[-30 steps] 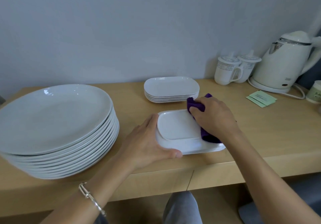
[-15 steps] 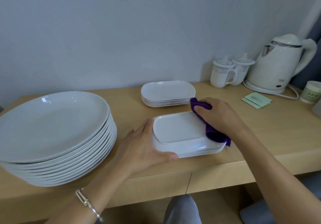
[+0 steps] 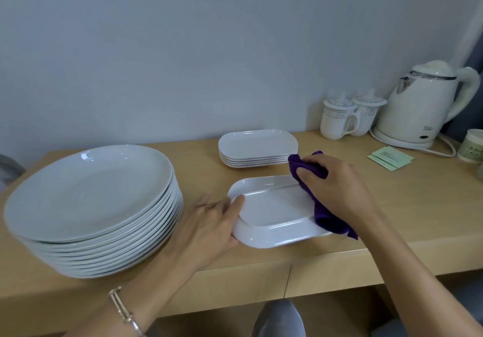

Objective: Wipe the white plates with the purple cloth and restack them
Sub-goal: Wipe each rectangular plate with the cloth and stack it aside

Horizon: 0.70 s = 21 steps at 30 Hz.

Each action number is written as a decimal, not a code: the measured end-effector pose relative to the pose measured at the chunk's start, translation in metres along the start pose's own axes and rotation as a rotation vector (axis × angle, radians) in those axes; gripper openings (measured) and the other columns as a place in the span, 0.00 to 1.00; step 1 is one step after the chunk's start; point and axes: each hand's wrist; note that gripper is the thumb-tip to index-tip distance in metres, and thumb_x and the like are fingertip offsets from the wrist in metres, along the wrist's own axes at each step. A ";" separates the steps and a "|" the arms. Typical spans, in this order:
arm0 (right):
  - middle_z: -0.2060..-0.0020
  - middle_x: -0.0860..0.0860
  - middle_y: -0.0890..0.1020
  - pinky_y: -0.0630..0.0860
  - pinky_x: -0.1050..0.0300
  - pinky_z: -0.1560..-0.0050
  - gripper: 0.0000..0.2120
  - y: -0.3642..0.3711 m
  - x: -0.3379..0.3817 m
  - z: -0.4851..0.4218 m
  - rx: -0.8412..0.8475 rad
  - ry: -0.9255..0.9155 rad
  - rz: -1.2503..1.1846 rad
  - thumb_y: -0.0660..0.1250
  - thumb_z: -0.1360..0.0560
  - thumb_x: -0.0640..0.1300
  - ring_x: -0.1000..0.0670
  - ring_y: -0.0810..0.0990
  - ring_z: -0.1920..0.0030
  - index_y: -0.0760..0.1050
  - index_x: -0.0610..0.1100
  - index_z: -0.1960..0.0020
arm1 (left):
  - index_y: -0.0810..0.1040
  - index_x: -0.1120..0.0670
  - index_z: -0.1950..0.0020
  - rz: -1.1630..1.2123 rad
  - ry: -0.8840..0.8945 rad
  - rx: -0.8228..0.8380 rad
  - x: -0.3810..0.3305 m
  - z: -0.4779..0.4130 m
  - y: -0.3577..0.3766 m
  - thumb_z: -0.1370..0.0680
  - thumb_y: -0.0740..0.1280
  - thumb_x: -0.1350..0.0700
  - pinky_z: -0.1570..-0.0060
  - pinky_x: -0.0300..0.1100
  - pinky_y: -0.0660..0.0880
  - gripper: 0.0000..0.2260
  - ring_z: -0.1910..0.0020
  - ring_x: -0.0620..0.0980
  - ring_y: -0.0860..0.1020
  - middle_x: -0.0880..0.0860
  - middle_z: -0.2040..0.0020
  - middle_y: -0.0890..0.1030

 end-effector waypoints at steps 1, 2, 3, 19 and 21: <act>0.62 0.60 0.79 0.70 0.64 0.63 0.05 -0.004 0.000 0.000 -0.028 0.005 -0.034 0.64 0.24 0.48 0.59 0.76 0.61 0.78 0.57 0.51 | 0.84 0.60 0.48 0.010 -0.014 0.001 0.000 0.000 -0.004 0.53 0.82 0.55 0.62 0.48 0.82 0.33 0.75 0.52 0.80 0.52 0.65 0.84; 0.64 0.61 0.79 0.69 0.65 0.65 0.05 -0.008 0.001 -0.001 -0.061 0.009 -0.063 0.64 0.24 0.49 0.61 0.76 0.62 0.77 0.57 0.51 | 0.84 0.60 0.49 0.028 -0.026 0.008 0.001 -0.001 -0.006 0.54 0.82 0.57 0.67 0.46 0.81 0.33 0.76 0.52 0.79 0.51 0.67 0.84; 0.65 0.62 0.78 0.68 0.67 0.66 0.06 -0.013 0.001 -0.003 -0.103 0.010 -0.090 0.64 0.24 0.49 0.63 0.76 0.63 0.78 0.57 0.49 | 0.85 0.59 0.50 0.046 -0.051 0.015 0.002 -0.003 -0.005 0.54 0.81 0.58 0.73 0.44 0.78 0.32 0.77 0.53 0.78 0.51 0.69 0.83; 0.56 0.58 0.79 0.69 0.66 0.55 0.10 0.030 -0.011 -0.009 0.003 -0.082 -0.050 0.67 0.25 0.49 0.57 0.77 0.54 0.79 0.53 0.44 | 0.69 0.59 0.37 0.792 -0.873 -0.043 0.029 -0.120 0.013 0.17 0.58 0.53 0.47 0.55 0.77 0.12 0.47 0.61 0.78 0.57 0.44 0.78; 0.50 0.54 0.81 0.70 0.61 0.50 0.12 0.042 -0.018 -0.009 0.080 -0.091 0.061 0.66 0.25 0.49 0.52 0.77 0.48 0.78 0.52 0.42 | 0.69 0.58 0.37 0.801 -0.909 -0.020 0.038 -0.135 0.023 0.16 0.57 0.54 0.45 0.55 0.77 0.11 0.47 0.62 0.79 0.56 0.43 0.78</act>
Point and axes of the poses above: each hand's wrist, its own z-axis away from the middle knuckle, its own y-axis out of the palm, x = y × z
